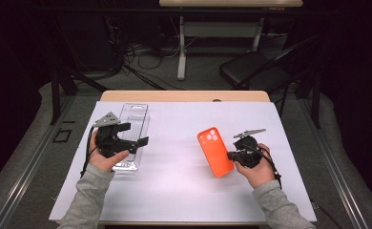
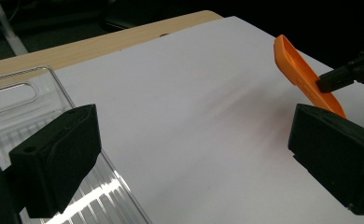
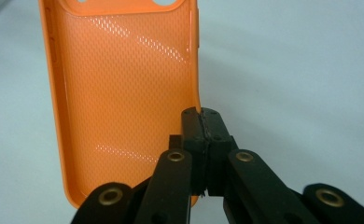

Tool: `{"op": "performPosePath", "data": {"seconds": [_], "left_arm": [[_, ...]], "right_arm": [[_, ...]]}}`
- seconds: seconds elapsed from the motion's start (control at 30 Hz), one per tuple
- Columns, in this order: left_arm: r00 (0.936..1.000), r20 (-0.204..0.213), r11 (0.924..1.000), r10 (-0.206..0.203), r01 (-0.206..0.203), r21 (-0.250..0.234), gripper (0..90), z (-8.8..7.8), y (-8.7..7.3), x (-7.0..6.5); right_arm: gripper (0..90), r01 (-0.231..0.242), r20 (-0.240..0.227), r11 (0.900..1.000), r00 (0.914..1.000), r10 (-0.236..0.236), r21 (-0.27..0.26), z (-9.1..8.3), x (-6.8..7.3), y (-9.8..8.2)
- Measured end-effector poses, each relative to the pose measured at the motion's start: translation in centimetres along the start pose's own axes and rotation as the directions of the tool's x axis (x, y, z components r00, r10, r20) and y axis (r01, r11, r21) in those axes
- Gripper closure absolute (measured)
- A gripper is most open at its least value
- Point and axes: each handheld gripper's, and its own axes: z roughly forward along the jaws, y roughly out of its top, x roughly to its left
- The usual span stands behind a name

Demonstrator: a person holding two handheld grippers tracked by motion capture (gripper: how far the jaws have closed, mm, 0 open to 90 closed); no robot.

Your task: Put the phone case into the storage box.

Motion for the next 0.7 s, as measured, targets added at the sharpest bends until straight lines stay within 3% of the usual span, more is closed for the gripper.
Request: {"op": "performPosePath", "data": {"seconds": [0.07, 0.3, 0.5, 0.7], "left_arm": [[1.0000, 0.002, 1.0000, 0.008, -0.008, 0.002, 2.8, 0.1, 0.0, -0.3], [0.9998, 0.007, 0.9998, 0.018, -0.018, 0.000, 3.6, 0.4, 0.1, -1.0], [0.9996, 0.012, 0.9997, 0.024, -0.024, -0.001, 4.0, 0.8, 0.2, -1.8], [0.9984, 0.045, 0.9994, 0.033, -0.034, 0.007, 6.4, 1.4, 0.1, -2.8]], "right_arm": [[90.0, 0.003, -0.022, 0.999, 0.9997, -0.004, -0.042, 0.1, 0.6, 0.2], [90.0, 0.022, -0.040, 0.994, 0.9989, -0.026, -0.108, 0.1, 2.1, 0.8], [90.0, 0.032, -0.044, 0.983, 0.9982, -0.041, -0.180, 0.3, 3.4, 1.3], [90.0, 0.027, -0.054, 0.972, 0.9977, -0.041, -0.234, 0.4, 4.0, 1.4]]}}
